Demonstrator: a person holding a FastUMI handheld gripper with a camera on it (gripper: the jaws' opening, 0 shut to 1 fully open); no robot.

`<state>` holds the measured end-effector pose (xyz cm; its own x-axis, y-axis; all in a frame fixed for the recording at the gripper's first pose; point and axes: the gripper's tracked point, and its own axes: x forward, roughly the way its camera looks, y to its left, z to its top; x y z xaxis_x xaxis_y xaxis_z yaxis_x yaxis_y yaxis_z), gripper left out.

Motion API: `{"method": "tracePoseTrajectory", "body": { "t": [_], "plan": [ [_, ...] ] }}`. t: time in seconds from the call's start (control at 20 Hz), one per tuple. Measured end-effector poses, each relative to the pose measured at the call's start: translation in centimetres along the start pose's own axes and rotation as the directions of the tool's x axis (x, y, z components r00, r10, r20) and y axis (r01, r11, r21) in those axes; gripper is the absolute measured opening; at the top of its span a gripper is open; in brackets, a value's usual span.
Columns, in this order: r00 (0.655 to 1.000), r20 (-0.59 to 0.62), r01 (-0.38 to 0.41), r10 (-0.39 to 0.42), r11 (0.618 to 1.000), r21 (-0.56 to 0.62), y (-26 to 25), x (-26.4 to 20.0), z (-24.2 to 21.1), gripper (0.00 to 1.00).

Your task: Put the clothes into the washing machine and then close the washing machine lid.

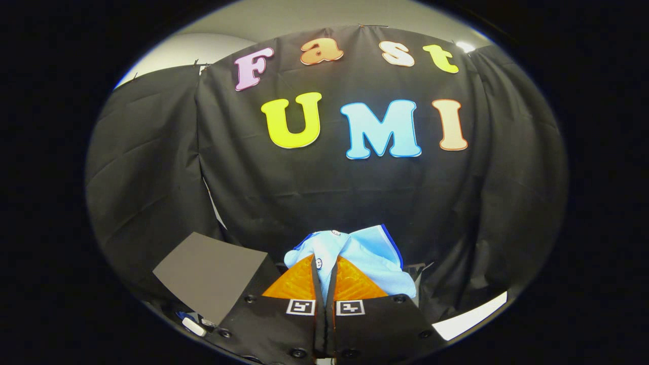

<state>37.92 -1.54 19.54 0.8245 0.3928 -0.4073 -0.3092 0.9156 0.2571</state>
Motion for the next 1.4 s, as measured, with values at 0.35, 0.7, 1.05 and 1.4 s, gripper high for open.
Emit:
{"method": "tracePoseTrajectory", "body": {
  "t": [0.35, 0.7, 1.05, 1.4],
  "plan": [
    [0.995, -0.097, 0.002, 0.000, 1.000, 0.016, -0.9, 2.6, -6.7, 0.01],
    [0.976, -0.216, 0.005, 0.003, 0.999, 0.034, -1.7, 5.8, -14.7, 0.01],
    [0.946, -0.324, 0.017, -0.006, 0.999, 0.030, -2.2, 8.8, -22.2, 0.01],
    [0.918, -0.393, 0.038, -0.049, 0.999, -0.034, -3.2, 13.1, -28.9, 0.01]
  ]
}}
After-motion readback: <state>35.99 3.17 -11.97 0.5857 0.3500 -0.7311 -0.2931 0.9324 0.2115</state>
